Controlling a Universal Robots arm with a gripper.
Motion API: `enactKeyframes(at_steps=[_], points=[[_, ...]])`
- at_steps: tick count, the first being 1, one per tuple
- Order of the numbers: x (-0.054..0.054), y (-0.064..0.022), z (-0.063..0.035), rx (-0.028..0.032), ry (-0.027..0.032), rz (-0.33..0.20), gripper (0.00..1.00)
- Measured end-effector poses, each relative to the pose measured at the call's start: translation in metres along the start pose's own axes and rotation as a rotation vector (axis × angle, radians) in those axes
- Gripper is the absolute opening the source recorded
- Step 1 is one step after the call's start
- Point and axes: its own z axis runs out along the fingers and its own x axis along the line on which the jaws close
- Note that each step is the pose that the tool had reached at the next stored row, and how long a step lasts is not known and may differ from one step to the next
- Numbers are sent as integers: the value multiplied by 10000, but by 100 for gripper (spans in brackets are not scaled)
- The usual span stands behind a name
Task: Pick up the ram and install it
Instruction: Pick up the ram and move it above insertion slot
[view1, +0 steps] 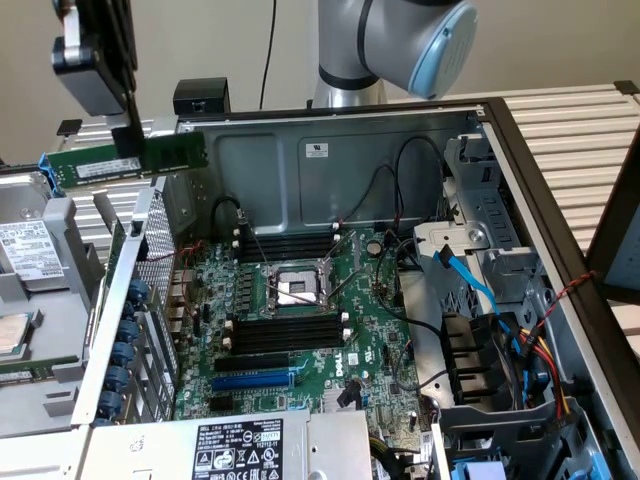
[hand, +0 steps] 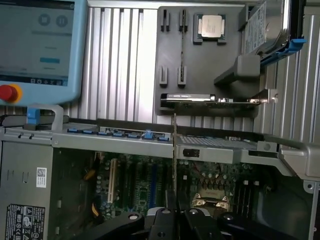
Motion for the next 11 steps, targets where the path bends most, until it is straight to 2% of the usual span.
enactKeyframes(at_steps=[11], points=[[-73, -480, 19, -5, 1, 0, 13]])
